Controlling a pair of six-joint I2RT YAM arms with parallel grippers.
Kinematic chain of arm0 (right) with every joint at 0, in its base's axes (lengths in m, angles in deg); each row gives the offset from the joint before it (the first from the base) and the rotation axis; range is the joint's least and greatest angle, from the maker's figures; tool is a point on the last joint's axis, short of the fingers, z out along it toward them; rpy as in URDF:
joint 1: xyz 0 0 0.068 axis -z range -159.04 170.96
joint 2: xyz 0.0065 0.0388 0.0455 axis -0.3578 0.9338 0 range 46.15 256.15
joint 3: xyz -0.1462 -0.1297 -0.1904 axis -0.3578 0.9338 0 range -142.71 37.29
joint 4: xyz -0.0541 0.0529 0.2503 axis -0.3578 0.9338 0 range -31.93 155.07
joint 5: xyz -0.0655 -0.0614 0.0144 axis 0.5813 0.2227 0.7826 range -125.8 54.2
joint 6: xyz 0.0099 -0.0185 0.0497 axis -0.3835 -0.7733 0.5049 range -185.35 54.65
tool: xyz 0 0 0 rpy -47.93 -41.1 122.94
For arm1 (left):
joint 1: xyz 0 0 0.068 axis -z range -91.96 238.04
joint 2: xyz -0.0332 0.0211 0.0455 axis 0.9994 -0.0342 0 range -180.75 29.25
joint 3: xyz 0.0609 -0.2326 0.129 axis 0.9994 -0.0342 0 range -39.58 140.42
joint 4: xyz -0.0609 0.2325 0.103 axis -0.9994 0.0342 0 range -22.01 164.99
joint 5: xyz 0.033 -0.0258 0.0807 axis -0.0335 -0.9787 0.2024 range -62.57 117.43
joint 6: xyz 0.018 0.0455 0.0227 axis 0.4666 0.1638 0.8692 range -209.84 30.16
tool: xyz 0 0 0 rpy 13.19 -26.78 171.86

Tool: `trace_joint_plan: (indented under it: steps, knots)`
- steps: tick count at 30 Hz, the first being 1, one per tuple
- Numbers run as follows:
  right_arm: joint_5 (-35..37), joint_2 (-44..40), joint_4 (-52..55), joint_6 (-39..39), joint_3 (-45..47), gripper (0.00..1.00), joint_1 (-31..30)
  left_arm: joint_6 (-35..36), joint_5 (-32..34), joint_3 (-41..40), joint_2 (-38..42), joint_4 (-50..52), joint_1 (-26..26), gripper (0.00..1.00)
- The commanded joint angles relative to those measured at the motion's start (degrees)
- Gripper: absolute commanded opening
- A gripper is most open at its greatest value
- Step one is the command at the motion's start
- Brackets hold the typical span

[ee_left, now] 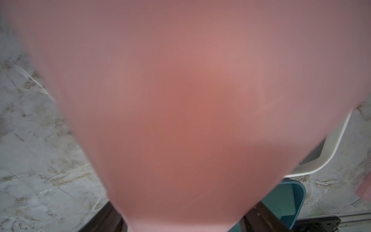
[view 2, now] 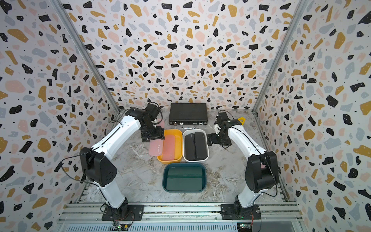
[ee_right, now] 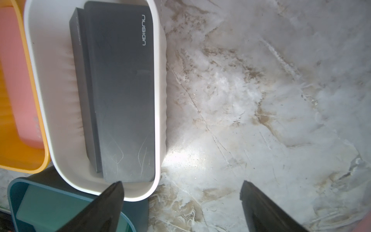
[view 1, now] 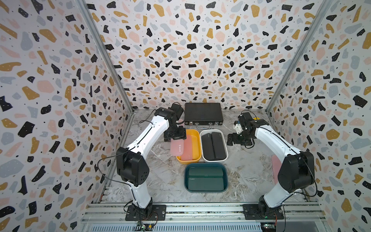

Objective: Place the pencil cases by color into the storage box
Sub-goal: Place the pencil case at the storage box.

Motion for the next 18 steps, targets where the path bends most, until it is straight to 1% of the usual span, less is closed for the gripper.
trace_joint_plan:
  steps: [1,8,18]
  knots:
    - [-0.32,-2.85,1.74,-1.29,0.51,0.96,0.63,-1.7,1.2,3.07,-2.53,1.27,0.88,0.77]
    - [-1.01,-3.69,2.13,-2.44,1.95,0.96,1.85,-3.56,-0.27,5.58,-8.11,-1.04,2.24,0.78]
    - [-1.74,-4.81,2.31,-4.35,4.62,0.96,3.42,-4.75,-1.94,9.79,-16.07,-1.76,3.39,0.78]
